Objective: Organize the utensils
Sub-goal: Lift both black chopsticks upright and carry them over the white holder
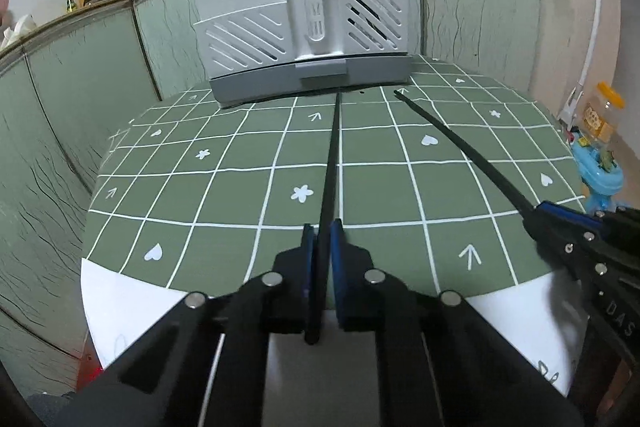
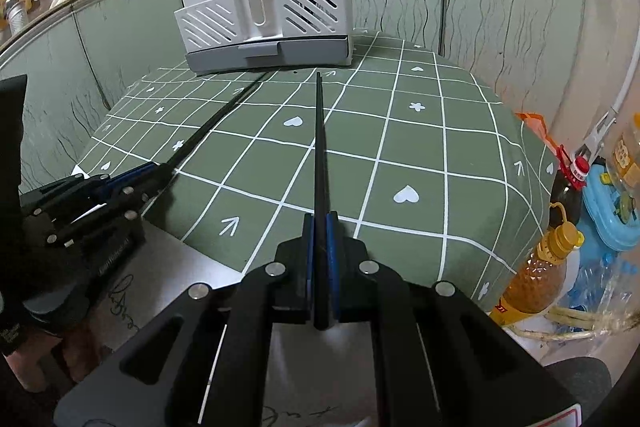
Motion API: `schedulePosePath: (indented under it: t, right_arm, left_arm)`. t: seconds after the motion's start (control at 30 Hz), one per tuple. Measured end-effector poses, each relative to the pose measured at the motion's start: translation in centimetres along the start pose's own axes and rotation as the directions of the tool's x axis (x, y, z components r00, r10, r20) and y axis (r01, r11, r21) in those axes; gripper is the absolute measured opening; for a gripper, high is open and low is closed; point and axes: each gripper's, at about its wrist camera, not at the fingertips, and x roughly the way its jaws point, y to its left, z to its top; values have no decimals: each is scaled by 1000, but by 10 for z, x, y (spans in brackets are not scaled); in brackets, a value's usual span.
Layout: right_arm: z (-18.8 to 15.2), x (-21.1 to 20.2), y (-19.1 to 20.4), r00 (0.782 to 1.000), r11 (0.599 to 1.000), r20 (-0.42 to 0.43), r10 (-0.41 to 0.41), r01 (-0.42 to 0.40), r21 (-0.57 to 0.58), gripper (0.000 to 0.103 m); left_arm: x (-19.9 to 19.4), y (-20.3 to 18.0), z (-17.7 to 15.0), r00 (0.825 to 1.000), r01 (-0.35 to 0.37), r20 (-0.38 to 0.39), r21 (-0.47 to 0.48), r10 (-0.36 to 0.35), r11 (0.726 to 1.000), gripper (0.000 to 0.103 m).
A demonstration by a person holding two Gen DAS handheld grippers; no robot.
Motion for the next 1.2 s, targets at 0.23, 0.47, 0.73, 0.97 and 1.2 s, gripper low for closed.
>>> schedulePosePath:
  t: [0.23, 0.47, 0.73, 0.97, 1.2]
  right_arm:
    - [3, -1, 3, 1000, 1000, -9, 22, -23, -5, 6]
    - [14, -20, 5, 999, 999, 23, 35, -34, -15, 6]
    - [39, -54, 5, 995, 998, 88, 56, -54, -29, 6]
    - [65, -81, 3, 986, 997, 155, 67, -60, -45, 6]
    - [93, -104, 3, 972, 996, 221, 79, -68, -57, 6]
  left_arm:
    - [-11, 20, 7, 999, 51, 6, -49, -50, 998, 8]
    - [-35, 39, 14, 997, 68, 47, -59, -65, 996, 8]
    - [-56, 60, 28, 993, 92, 83, -90, -84, 992, 8]
    - [-79, 75, 47, 987, 108, 134, -110, -93, 988, 8]
    - [-103, 83, 68, 979, 117, 180, -87, -100, 989, 8]
